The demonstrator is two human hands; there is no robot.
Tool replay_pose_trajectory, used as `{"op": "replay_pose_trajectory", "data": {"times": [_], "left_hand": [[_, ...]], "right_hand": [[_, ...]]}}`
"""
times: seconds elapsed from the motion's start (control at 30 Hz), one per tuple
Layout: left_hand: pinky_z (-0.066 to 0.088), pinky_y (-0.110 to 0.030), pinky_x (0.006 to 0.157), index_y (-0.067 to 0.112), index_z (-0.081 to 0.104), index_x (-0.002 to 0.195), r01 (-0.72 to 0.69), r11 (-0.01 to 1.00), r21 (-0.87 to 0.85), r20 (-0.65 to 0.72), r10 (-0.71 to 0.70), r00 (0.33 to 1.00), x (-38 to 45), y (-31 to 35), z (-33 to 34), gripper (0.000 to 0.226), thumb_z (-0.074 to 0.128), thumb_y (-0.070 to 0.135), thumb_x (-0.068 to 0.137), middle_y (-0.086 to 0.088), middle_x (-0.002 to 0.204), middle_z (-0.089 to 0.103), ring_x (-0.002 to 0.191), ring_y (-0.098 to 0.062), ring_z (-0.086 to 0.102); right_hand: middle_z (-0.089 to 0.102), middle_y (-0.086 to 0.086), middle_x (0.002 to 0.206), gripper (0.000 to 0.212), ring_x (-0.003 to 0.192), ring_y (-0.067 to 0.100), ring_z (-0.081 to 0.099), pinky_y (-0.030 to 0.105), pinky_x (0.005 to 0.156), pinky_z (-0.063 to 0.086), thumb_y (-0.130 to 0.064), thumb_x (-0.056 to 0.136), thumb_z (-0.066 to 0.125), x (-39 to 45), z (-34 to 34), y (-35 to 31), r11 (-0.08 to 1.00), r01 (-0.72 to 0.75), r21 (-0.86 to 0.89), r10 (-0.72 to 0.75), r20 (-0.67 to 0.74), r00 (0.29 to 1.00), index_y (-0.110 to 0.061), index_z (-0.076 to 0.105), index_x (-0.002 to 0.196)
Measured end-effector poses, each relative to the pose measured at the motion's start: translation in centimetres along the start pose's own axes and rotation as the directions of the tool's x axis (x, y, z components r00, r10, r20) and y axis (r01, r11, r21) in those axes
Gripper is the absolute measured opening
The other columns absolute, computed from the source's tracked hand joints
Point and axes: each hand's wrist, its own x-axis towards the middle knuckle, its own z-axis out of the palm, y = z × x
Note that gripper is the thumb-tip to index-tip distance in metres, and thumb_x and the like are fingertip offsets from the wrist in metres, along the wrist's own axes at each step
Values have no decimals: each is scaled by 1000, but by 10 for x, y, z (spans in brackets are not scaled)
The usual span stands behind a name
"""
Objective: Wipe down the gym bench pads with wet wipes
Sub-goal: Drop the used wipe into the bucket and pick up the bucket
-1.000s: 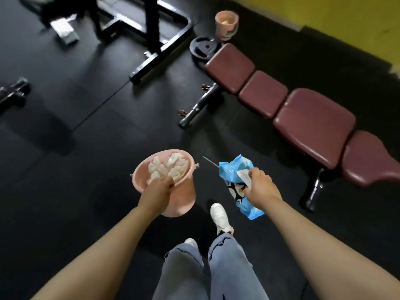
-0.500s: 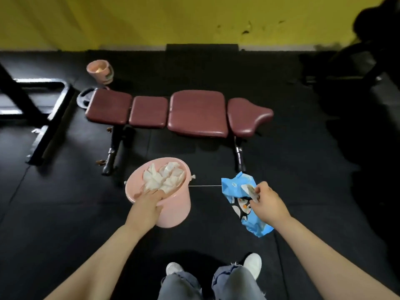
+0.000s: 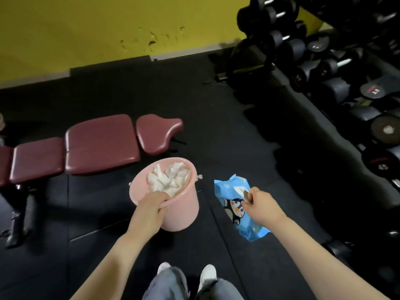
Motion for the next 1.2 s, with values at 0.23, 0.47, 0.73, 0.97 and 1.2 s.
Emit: {"op": "replay_pose_trajectory", "data": {"times": [0.23, 0.47, 0.73, 0.97, 1.2], "left_hand": [[41, -24, 67, 25, 61, 85, -154, 988, -25, 92, 155, 984, 116, 68, 28, 21, 53, 7, 90, 18, 88, 55, 92, 3, 46], [46, -28, 75, 24, 65, 87, -264, 964, -41, 141, 267, 953, 265, 114, 37, 21, 53, 8, 92, 17, 90, 57, 88, -5, 49], [41, -20, 74, 27, 65, 87, -319, 947, -20, 197, 317, 928, 437, 137, 10, 22, 53, 10, 93, 21, 89, 55, 90, -1, 48], [46, -27, 72, 24, 66, 86, -277, 961, 29, 160, 269, 950, 568, 144, -8, 24, 50, 7, 91, 17, 90, 58, 88, -2, 46], [45, -26, 76, 29, 64, 88, -215, 971, 102, 80, 207, 975, 715, 141, -17, 23, 52, 9, 91, 19, 89, 55, 89, -3, 47]], "right_hand": [[54, -1, 74, 29, 60, 12, 46, 22, 49, 31, -30, 93, 57, 64, -59, 50, 996, -84, 22, 86, -106, 991, -19, 38, 74], [47, -5, 84, 25, 83, 15, 47, 24, 63, 37, -24, 79, 66, 164, -123, 60, 992, -122, 34, 126, -118, 985, -22, 42, 70], [45, -5, 88, 30, 82, 14, 47, 18, 58, 32, -27, 77, 71, 295, -199, 37, 976, -189, 108, 209, -223, 952, -22, 42, 69], [47, -2, 95, 26, 89, 20, 48, 27, 68, 41, -28, 76, 72, 433, -259, 8, 985, -146, 92, 165, -246, 955, -18, 47, 77], [45, -5, 94, 30, 88, 16, 47, 27, 71, 45, -33, 76, 72, 609, -331, -25, 998, -25, 52, 35, -206, 978, -18, 46, 77]]}}
